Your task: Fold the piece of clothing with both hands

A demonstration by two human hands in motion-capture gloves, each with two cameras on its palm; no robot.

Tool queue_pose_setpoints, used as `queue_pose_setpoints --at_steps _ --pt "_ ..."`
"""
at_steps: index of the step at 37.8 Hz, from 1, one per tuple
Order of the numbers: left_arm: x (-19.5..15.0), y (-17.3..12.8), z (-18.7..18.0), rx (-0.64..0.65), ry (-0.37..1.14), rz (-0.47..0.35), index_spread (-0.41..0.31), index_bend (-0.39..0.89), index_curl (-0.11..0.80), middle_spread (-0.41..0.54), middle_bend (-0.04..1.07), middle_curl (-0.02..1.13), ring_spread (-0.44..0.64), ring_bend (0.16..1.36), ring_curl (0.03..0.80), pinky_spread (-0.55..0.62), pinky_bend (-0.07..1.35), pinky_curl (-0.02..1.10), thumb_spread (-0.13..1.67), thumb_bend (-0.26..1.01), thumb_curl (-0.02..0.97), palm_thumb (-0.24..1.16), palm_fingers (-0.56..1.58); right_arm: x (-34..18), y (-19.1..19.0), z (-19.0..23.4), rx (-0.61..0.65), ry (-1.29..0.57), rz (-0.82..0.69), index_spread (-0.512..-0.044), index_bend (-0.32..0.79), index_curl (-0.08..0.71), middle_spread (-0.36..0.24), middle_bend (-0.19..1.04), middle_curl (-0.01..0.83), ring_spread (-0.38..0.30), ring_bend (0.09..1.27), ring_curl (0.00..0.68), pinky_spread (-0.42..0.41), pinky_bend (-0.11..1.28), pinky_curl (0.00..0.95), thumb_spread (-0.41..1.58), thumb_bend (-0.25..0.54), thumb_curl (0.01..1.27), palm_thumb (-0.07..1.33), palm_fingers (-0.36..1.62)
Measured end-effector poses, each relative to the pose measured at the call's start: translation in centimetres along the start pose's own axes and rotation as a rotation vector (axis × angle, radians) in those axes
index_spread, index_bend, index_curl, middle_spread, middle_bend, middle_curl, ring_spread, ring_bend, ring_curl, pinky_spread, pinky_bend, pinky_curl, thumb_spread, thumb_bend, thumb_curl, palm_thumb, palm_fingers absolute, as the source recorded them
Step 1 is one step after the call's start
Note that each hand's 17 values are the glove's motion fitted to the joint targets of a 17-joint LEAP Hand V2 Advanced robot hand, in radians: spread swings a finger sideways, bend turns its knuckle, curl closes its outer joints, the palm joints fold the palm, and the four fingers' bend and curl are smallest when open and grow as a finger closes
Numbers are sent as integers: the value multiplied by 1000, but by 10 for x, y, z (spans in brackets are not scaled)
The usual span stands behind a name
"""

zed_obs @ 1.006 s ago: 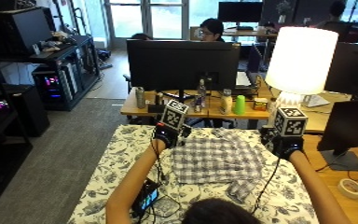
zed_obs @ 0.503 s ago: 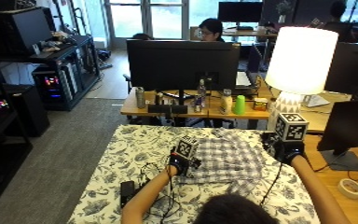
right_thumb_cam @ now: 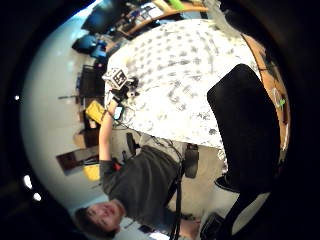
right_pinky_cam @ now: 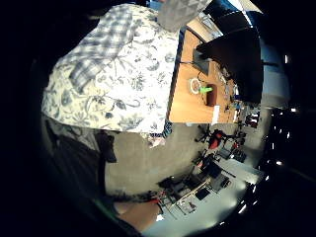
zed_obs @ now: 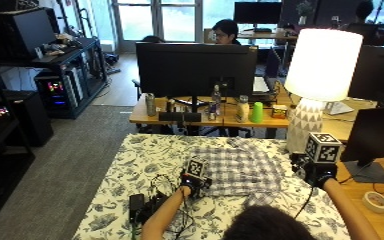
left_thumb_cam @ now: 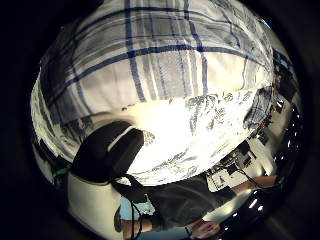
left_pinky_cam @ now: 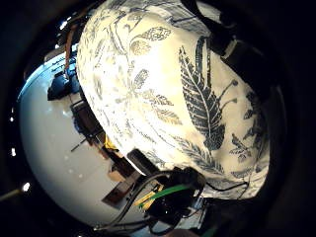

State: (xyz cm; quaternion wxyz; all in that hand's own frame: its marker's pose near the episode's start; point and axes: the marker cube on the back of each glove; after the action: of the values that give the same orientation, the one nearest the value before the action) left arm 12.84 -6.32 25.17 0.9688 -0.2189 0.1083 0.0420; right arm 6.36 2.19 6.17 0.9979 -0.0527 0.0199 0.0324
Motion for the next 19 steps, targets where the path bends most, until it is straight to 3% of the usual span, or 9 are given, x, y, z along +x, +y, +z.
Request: queue_pose_setpoints --at_steps 3,4,5,8,11,15,19 --pt "-2 -12 -7 139 41 -31 -67 247 301 87 140 244 83 631 309 119 633 357 1060 -3 254 346 257 5 0 8 -17 -6 8 -321 151 279 -14 183 327 85 361 287 223 454 330 1576 227 121 423 358" --pt "-3 -14 -9 174 48 -41 -68 233 299 92 128 239 85 632 307 122 636 356 1044 -25 252 323 247 7 -1 10 -23 -8 10 -321 151 280 -14 183 327 85 361 288 223 453 331 1576 227 121 423 358" --pt "-3 -15 -10 192 52 -44 -86 291 323 79 143 245 78 626 308 111 597 345 1111 40 262 413 302 8 -2 12 -28 -10 11 -321 151 281 -14 182 328 85 360 289 223 453 331 1577 226 122 420 358" --pt "-2 -13 -13 187 54 -45 -126 401 367 15 153 245 27 602 293 51 543 325 1211 98 272 508 493 10 -6 18 -40 -13 12 -321 149 283 -14 183 330 85 357 292 223 450 333 1577 225 122 418 358" --pt "0 -12 -15 177 58 -35 -169 511 410 -48 154 250 -30 570 284 -16 492 310 1286 105 261 514 664 10 -8 20 -46 -9 14 -322 156 287 -14 181 330 85 353 294 219 447 335 1577 225 123 417 361" --pt "4 -15 -29 264 67 30 -193 520 435 -98 176 275 -81 550 301 -66 455 317 1374 109 243 508 735 9 -14 21 -47 -12 15 -322 153 290 -14 180 331 85 349 297 217 444 337 1577 225 123 416 362" --pt "2 -13 -48 332 79 17 -209 384 416 -170 273 317 -190 551 307 -160 423 315 1450 106 219 481 921 5 -28 29 -44 -46 -23 -321 152 294 -14 175 329 85 353 300 215 441 340 1573 221 122 410 368"
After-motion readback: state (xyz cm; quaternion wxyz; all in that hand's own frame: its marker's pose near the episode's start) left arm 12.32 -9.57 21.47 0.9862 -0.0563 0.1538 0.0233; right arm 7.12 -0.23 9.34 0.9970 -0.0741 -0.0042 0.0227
